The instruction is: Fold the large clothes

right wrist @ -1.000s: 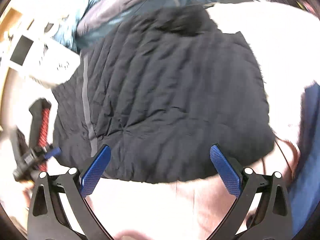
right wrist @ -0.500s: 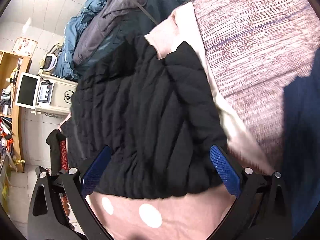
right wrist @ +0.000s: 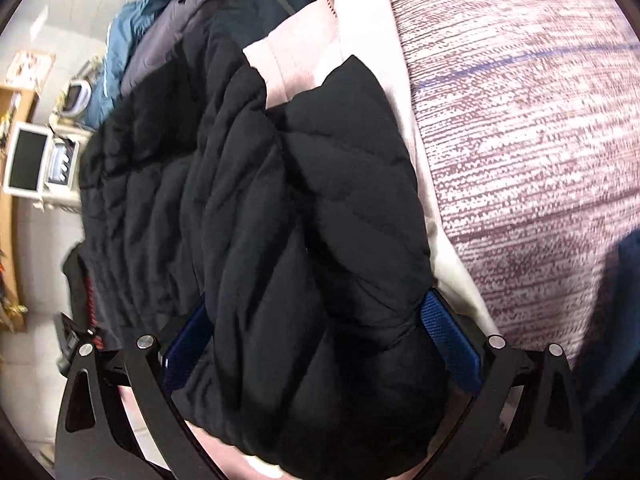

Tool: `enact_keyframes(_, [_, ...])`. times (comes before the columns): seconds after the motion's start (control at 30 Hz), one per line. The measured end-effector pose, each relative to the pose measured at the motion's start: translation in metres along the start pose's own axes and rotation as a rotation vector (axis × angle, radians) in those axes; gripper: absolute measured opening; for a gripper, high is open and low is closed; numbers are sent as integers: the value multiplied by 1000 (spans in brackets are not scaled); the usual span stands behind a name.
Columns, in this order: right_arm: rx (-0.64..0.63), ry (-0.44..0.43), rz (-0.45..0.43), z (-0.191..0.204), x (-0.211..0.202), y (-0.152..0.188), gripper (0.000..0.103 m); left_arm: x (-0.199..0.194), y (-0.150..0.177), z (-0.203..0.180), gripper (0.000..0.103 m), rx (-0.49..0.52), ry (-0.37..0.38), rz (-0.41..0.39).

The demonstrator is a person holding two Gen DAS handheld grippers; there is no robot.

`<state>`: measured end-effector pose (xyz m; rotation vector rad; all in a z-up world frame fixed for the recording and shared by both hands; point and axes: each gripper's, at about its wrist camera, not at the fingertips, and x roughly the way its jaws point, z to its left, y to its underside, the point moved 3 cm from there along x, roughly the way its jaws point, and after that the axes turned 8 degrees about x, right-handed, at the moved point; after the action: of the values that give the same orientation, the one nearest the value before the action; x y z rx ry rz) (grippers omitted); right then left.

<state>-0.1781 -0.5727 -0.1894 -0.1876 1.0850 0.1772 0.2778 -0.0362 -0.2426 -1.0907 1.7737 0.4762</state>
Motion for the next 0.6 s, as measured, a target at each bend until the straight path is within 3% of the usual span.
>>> enact_keyframes(0.17, [-12, 27, -13, 6, 9, -5, 99, 22, -16, -13, 98, 15, 33, 6])
enact_keyframes(0.3, [-16, 55, -30, 15, 13, -3, 99, 32, -29, -25, 98, 21, -3, 9])
enact_keyframes(0.4, [-29, 124, -50, 23, 13, 0, 97, 31, -29, -34, 96, 31, -10, -2])
enact_keyframes(0.47, [-45, 167, -71, 29, 11, 4, 90, 26, -26, -40, 83, 44, -26, -18])
enact_keyframes(0.57, [-96, 225, -112, 46, 3, 13, 64, 11, -21, -51, 61, 76, -43, -47])
enact_keyframes(0.6, [-121, 245, -124, 52, 0, 17, 52, 4, -18, -55, 57, 94, -52, -57])
